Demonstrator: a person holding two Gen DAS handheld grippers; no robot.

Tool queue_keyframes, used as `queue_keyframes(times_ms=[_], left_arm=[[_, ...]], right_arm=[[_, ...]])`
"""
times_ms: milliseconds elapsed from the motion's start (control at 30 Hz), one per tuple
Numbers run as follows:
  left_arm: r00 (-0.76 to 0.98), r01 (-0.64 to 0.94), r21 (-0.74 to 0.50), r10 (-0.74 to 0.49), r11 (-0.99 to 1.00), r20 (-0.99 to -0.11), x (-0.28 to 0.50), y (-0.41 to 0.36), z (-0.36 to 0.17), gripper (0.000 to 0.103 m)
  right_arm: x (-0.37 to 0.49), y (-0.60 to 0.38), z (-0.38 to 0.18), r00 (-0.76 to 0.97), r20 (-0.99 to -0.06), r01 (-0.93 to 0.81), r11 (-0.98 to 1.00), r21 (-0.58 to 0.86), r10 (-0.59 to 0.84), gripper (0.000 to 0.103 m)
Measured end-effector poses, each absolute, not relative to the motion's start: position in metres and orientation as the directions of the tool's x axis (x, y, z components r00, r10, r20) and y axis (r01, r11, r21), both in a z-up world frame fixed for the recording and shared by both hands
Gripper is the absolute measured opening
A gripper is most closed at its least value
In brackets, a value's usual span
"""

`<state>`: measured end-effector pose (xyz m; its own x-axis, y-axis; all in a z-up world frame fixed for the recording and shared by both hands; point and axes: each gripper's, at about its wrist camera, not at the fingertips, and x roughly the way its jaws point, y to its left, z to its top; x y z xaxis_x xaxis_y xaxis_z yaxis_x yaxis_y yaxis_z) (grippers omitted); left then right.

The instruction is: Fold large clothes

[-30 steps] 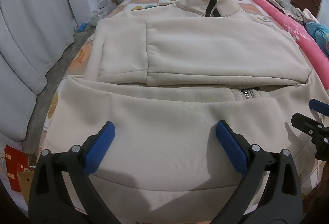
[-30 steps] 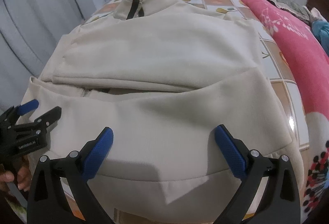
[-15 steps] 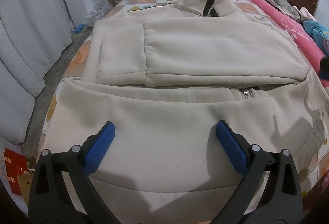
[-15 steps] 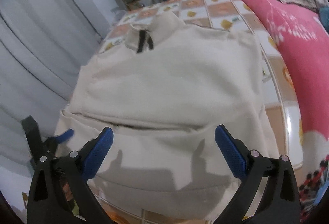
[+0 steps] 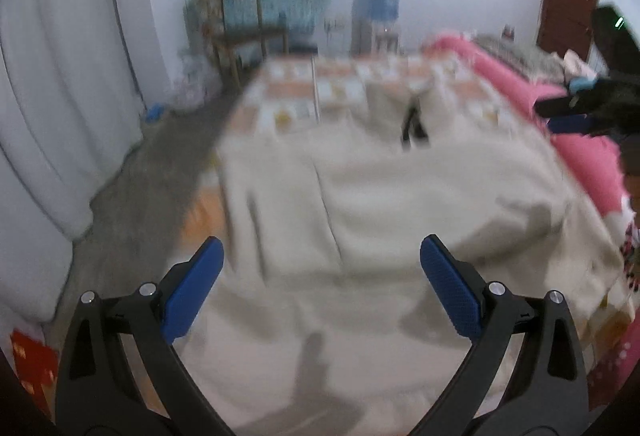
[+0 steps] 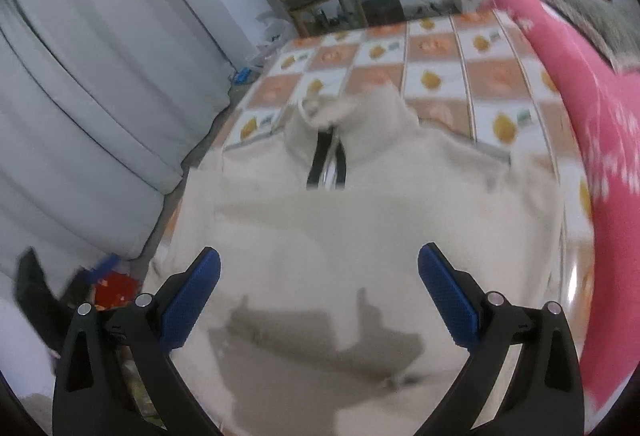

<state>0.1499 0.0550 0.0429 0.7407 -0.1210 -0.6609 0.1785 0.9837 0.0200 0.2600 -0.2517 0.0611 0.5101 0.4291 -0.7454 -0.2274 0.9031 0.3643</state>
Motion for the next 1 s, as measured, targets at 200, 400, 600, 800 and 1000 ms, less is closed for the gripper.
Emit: queue_keyframes(times_ms=[200,400,600,800,1000], left_arm=[[0.757,0.255,-0.076,-0.248,0.964,-0.604,0.229,0.059,0.073,0.088],[0.7,0.29,-0.183,-0.339,0.939,-0.628,0.326,0.022,0.056,0.073],[0.642,0.285,-0.22,-0.357,0.933,-0.679,0.395,-0.025,0.025,0.063],[0.564,0.272,-0.144,-0.279,0.951,-0.777,0.428,-0.058,-0.013,0.017],[0.605,0.316,-0.141,-0.314,0.938,-0.732,0.398,-0.053,0.01,0.009]], right_arm=[[0.335,-0.249,0.067,0.532,-0.743,-0.227,0.914,0.336,0.406,0.096],[0.411,-0.246,0.047,0.516,-0.777,-0.186,0.932,0.311,0.362,0.092],[0.469,-0.261,0.014,0.46,-0.808,-0.102,0.926,0.364,0.368,0.08],[0.482,-0.262,-0.017,0.364,-0.838,-0.097,0.911,0.4,0.406,0.045],[0.435,-0.249,0.018,0.431,-0.817,-0.276,0.918,0.284,0.383,0.02]])
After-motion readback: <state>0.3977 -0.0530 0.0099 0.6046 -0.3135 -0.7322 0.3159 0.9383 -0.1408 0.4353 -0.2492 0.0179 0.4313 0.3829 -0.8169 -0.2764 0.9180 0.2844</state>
